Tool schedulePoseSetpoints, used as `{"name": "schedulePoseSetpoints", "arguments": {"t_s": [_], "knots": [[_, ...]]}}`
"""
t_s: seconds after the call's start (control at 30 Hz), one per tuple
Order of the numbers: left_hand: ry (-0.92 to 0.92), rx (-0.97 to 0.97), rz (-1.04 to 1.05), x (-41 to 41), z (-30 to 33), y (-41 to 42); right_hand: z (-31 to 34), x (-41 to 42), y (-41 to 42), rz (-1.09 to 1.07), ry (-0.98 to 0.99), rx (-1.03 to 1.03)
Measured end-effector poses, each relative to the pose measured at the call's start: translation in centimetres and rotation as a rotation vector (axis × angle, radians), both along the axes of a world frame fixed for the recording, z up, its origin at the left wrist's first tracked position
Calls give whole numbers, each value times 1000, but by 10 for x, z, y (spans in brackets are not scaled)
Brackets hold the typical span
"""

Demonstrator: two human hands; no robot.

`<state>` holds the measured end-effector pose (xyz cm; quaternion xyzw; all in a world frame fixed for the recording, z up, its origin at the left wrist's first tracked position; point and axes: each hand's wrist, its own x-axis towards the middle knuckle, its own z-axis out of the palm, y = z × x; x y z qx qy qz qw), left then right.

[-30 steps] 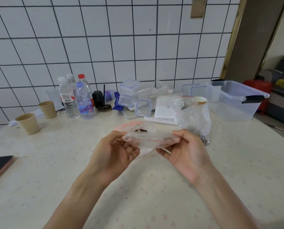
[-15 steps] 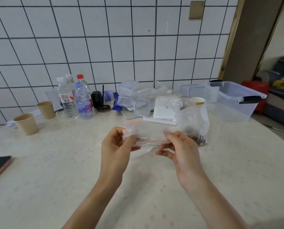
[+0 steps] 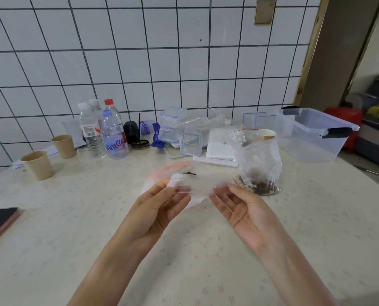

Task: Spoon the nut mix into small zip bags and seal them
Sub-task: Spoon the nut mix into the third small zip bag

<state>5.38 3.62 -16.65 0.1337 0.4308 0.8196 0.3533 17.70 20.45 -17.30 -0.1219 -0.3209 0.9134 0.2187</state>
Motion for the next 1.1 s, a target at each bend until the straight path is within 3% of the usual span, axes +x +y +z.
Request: {"name": "schedulePoseSetpoints", "arguments": {"t_s": [0.1,0.3,0.4,0.5,0.57,0.67,0.77,0.97,1.1], "knots": [[-17,33,-108,-2,-4,-2,0,2,1,49,-37,38],[85,-82,-65,1,4,4,9,2,-4,119,-89,49],[-31,-52,-140,0,7,4,10,-1,-5,72,-58,6],[-199,46,-219,-1,7,3,12,-1,-8,74,-22,85],[-210,109,-237,-1,5,1,13,1,-9,134,25,165],[-13,149,-261,-1,5,-2,9,7,-5,181,23,356],[308,-22,-165,3,2,-3,3,9,-3,114,-75,517],[443,-295,200,18,1,6,-1,-5,-10,-196,-271,428],[574,-375,363,24,7,1,-2,-5,-3,-357,-408,613]]}}
